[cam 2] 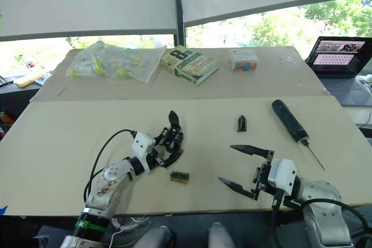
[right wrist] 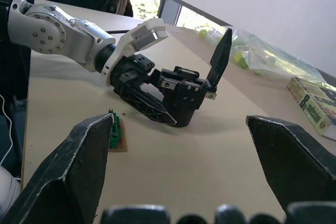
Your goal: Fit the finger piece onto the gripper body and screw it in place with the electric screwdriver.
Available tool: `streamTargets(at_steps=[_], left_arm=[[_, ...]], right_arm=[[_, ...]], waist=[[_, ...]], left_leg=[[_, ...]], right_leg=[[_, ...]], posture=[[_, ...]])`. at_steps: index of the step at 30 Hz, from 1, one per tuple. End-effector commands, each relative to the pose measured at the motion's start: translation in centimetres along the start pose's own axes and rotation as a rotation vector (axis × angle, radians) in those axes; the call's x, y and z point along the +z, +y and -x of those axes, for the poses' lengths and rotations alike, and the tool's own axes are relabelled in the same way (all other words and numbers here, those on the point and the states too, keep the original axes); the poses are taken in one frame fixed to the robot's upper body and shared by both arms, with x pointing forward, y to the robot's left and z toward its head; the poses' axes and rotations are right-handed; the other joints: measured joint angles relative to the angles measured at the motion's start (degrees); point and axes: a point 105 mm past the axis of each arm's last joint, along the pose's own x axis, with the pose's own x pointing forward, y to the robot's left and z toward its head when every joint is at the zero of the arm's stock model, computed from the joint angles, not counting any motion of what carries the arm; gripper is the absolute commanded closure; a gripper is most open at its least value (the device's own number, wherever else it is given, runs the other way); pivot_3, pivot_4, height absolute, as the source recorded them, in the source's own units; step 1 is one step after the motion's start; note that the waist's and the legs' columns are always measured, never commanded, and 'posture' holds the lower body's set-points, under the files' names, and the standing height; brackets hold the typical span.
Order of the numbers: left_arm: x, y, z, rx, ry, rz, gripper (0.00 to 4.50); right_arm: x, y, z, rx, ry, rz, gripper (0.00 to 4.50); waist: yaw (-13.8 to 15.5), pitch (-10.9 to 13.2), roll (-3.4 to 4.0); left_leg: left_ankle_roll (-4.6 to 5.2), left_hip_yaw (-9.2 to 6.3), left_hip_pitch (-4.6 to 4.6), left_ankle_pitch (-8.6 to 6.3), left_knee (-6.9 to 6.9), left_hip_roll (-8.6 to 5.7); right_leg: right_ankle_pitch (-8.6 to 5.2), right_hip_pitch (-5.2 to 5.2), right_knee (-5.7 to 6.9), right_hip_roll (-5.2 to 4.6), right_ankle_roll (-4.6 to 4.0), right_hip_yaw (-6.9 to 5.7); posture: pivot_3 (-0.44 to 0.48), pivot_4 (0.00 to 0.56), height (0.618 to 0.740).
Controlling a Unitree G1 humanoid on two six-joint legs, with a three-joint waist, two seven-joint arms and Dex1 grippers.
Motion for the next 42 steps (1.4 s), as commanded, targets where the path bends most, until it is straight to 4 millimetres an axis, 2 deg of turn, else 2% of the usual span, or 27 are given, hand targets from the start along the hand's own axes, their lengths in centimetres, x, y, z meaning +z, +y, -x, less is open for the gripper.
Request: streamTargets(at_steps=[1,4,9,13,22,27,34,37,40,42], left_arm=[[0.8,0.6,0.9,-0.027,0.003,-0.013,0.02],[0.6,1.1,1.6,-0.066,0.041,-0.029,0.02],[1.1,2.7,1.7,-0.061,0.042,-0.071,0.02],[1.0,3.0,1.5,-0.194,0.067,-0.037,0.02],[0.5,2.8,0.7,-0.401,0.124,-0.083,0.02],[0.1,2.8,-0.5,-0.434,0.147,-0.092,0.02],[-0.1,1.4,-1.8,-0.495,0.12,-0.117,0.02],[-0.2,1.5,-2.0,-0.476,0.108,-0.124,0.87],[0.1,1.8,-1.9,-0.443,0.082,-0.122,2.16],[0.3,2.0,-1.6,-0.421,0.069,-0.126,2.15]], right_arm=[[0.9,-0.4,-0.1,-0.001,-0.031,0.022,0.0],[0.9,-0.5,-0.4,0.001,-0.035,0.023,0.0],[0.9,-0.7,-0.6,-0.001,-0.042,0.032,0.0],[0.9,-0.6,-0.8,-0.006,-0.044,0.033,0.0],[0.9,-0.9,-0.8,-0.008,-0.039,0.042,0.0],[1.0,-0.8,-0.7,-0.011,-0.038,0.041,0.0],[1.1,-0.5,-0.4,-0.018,-0.028,0.035,0.0],[1.2,-0.4,-0.3,-0.021,-0.022,0.033,0.0],[1.2,-0.3,-0.2,-0.023,-0.019,0.03,0.0],[1.1,-0.2,-0.2,-0.024,-0.019,0.028,0.0]], waist=[[-0.24,0.0,0.0],[-0.34,0.0,0.01],[-0.21,0.0,0.0],[-0.08,0.0,0.0],[-0.25,0.0,0.0],[-0.22,0.0,0.0],[-0.11,0.0,0.0],[-0.05,0.0,0.0],[-0.05,0.0,0.0],[-0.12,-0.01,0.01]], left_leg=[[0.0,0.0,0.01,0.0,0.0,0.0],[0.0,0.0,0.02,0.0,-0.01,0.02],[0.0,-0.01,0.02,0.0,-0.01,0.01],[0.0,0.0,-0.02,0.0,-0.01,-0.01],[0.0,0.01,0.0,0.0,-0.01,-0.01],[0.0,0.03,0.0,0.0,-0.01,-0.03],[0.01,0.02,-0.01,0.0,0.0,-0.06],[0.01,0.03,0.0,0.0,0.0,-0.06],[0.02,0.02,0.0,0.0,0.01,-0.07],[0.02,0.02,0.01,0.0,0.01,-0.07]], right_leg=[[0.0,0.0,0.01,0.01,0.0,0.0],[0.0,-0.01,0.01,0.02,0.0,0.0],[0.0,-0.01,0.0,0.01,-0.01,0.0],[0.08,-0.03,-0.01,-0.01,-0.13,0.0],[0.08,-0.03,0.0,0.01,-0.13,0.0],[0.08,-0.01,-0.01,0.0,-0.12,0.0],[0.08,0.0,0.0,-0.02,-0.11,0.0],[0.06,0.01,0.0,-0.02,-0.09,0.0],[0.05,0.02,0.0,-0.03,-0.07,0.0],[0.04,0.02,0.0,-0.02,-0.04,0.0]], posture=[[0.0,0.15,0.74],[0.0,0.15,0.74],[0.0,0.15,0.74],[0.0,0.15,0.74],[0.0,0.15,0.74],[0.0,0.15,0.74],[0.0,0.15,0.74],[0.0,0.15,0.74],[0.0,0.15,0.74],[0.0,0.15,0.74]])
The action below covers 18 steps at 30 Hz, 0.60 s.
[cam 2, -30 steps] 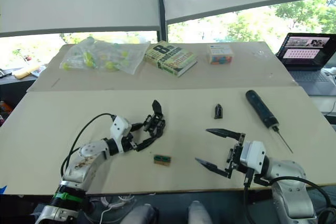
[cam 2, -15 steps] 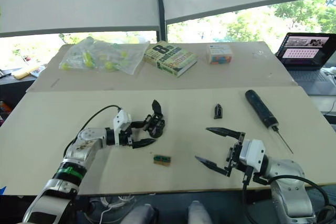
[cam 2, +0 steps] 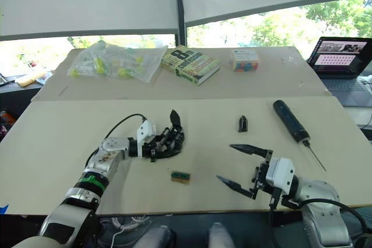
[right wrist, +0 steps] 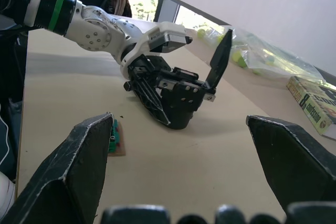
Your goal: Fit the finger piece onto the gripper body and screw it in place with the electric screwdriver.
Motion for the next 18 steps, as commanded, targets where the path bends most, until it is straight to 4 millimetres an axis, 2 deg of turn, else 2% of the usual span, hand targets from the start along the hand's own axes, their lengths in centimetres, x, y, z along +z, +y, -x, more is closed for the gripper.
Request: streamTargets(at_steps=[1,9,13,18], left_arm=[[0.0,-0.1,0.4,0.044,-0.023,0.001,2.15],[1.3,-1.4,0.7,0.183,-0.086,0.011,2.15],[0.4,-1.6,0.7,0.233,-0.067,0.019,2.15],[-0.1,-0.9,0.6,0.269,-0.039,0.019,2.15]], right_arm=[[0.9,-0.2,0.1,-0.008,-0.019,0.027,0.0],[0.8,-0.1,0.0,-0.005,-0.024,0.021,0.0],[0.8,-0.1,-0.2,0.002,-0.028,0.016,0.0],[0.8,-0.2,-0.2,0.011,-0.029,0.017,0.0]], waist=[[-0.09,0.0,0.0],[-0.32,0.0,0.01],[-0.19,0.0,0.0],[-0.13,0.0,0.01]], left_leg=[[0.0,0.0,0.01,0.0,0.0,0.0],[0.0,-0.02,-0.01,0.0,-0.01,0.06],[0.0,-0.02,0.0,0.0,-0.01,0.05],[0.0,0.0,0.05,0.0,-0.01,0.05]], right_leg=[[0.0,0.0,0.0,0.0,0.0,0.0],[0.03,-0.06,0.02,0.02,-0.04,0.04],[0.03,-0.05,0.01,0.02,-0.06,0.04],[0.0,0.01,0.01,0.02,0.0,0.04]], posture=[[0.0,0.15,0.74],[0.0,0.15,0.74],[0.0,0.15,0.74],[0.0,0.15,0.74]])
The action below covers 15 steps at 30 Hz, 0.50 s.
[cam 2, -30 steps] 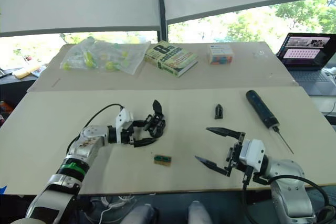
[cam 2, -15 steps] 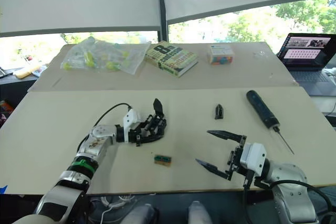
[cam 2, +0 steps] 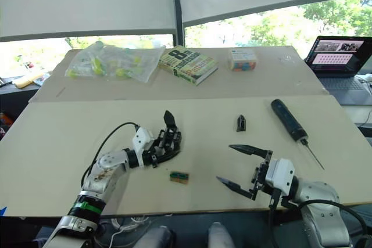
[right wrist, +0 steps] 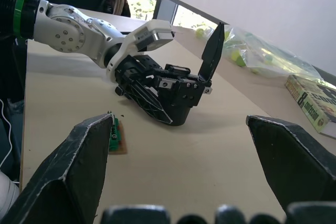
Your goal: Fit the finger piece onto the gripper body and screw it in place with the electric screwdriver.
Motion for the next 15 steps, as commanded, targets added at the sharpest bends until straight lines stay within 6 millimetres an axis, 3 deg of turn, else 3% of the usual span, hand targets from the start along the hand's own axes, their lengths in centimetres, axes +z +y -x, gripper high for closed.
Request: streamTargets(at_steps=[1,13,15], left_arm=[[0.09,0.52,-0.25,0.029,0.005,-0.014,2.15],[-0.81,0.29,-0.07,0.042,0.029,0.037,2.15],[-0.78,0.4,0.11,0.048,0.03,0.039,1.09]], right_arm=[[0.82,-0.36,-0.11,0.005,-0.026,0.02,0.0],[0.73,-0.48,-0.4,0.009,-0.033,0.023,0.0],[0.74,-0.52,-0.4,0.01,-0.033,0.024,0.0]], waist=[[0.01,0.0,0.0],[0.09,-0.08,0.14],[0.05,-0.09,0.15]], left_leg=[[0.0,0.0,0.01,0.0,0.0,0.0],[0.0,0.0,0.15,0.0,0.0,0.0],[0.0,0.0,0.2,0.0,0.0,0.0]], right_leg=[[-0.02,0.01,0.0,0.0,0.03,0.0],[-0.17,0.16,0.0,-0.01,0.29,0.0],[-0.18,0.21,-0.01,-0.01,0.3,0.0]], posture=[[0.0,0.15,0.74],[0.0,0.15,0.74],[0.0,0.15,0.74]])
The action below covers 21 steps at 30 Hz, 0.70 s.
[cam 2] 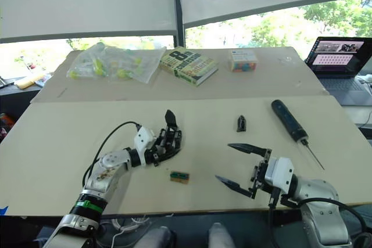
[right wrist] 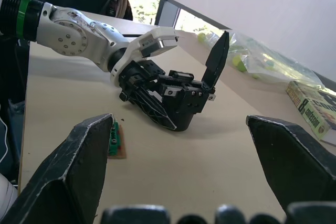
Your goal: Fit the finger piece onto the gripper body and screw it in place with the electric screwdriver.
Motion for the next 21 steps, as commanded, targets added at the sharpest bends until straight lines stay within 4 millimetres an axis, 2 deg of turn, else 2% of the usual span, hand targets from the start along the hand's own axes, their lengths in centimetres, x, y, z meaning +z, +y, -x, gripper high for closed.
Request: streamTargets(at_steps=[1,2,3,8,13,16,19,21], left_arm=[[-0.3,0.3,0.6,0.026,0.001,0.04,0.76],[0.0,0.4,0.9,0.035,-0.008,0.046,0.29],[0.2,0.6,1.2,0.044,-0.013,0.044,0.06],[-0.1,0.3,3.1,0.02,0.02,0.042,0.06],[-0.5,1.1,6.9,0.053,0.043,0.068,0.06],[-0.7,1.4,9.7,0.056,0.041,0.079,0.06],[0.5,1.2,11.5,0.024,-0.031,0.103,0.06],[2.6,0.5,13.0,-0.05,-0.114,0.125,0.06]], right_arm=[[0.6,-0.3,0.0,0.001,-0.021,0.012,0.0],[0.6,-0.3,0.1,-0.003,-0.018,0.015,0.0],[0.6,-0.4,0.2,-0.009,-0.014,0.018,0.0],[0.6,-0.6,1.2,-0.029,0.012,0.022,0.0],[0.1,-0.7,3.3,-0.095,0.076,-0.007,0.0],[-0.9,-0.9,5.4,-0.219,0.137,-0.064,0.0],[-1.7,-0.5,7.0,-0.317,0.19,-0.095,0.0],[-2.2,0.1,7.9,-0.399,0.218,-0.114,0.0]], waist=[[-0.05,0.0,0.0],[-0.14,0.0,0.0],[-0.23,0.0,0.0],[-0.3,0.0,0.0],[-0.17,0.0,0.0],[-0.15,0.0,0.0],[-0.05,0.01,0.01],[-0.02,0.02,0.02]], left_leg=[[0.0,0.0,0.01,0.0,0.0,0.0],[0.0,0.0,0.01,0.0,0.0,0.0],[0.0,0.0,0.01,0.0,-0.01,0.01],[0.01,-0.01,-0.02,-0.01,-0.05,0.03],[0.01,0.0,-0.06,-0.02,-0.06,0.04],[0.01,0.0,-0.06,-0.02,-0.06,0.06],[0.01,0.0,-0.16,-0.02,-0.08,0.07],[0.01,0.01,-0.22,-0.02,-0.08,0.07]], right_leg=[[0.0,0.02,0.0,0.0,0.0,0.0],[0.0,0.02,-0.01,0.0,0.01,0.0],[-0.01,0.01,-0.01,0.01,0.01,0.0],[0.01,-0.08,0.01,0.01,-0.02,0.02],[0.0,-0.13,-0.01,0.0,-0.01,0.04],[-0.01,-0.13,0.0,-0.02,-0.01,0.05],[-0.02,-0.23,-0.01,-0.04,-0.02,0.07],[-0.02,-0.26,-0.02,-0.08,-0.02,0.09]], posture=[[0.0,0.15,0.74],[0.0,0.15,0.74],[0.0,0.15,0.74],[0.0,0.15,0.74],[0.0,0.15,0.74],[0.0,0.15,0.74],[0.0,0.15,0.74],[0.0,0.15,0.74]])
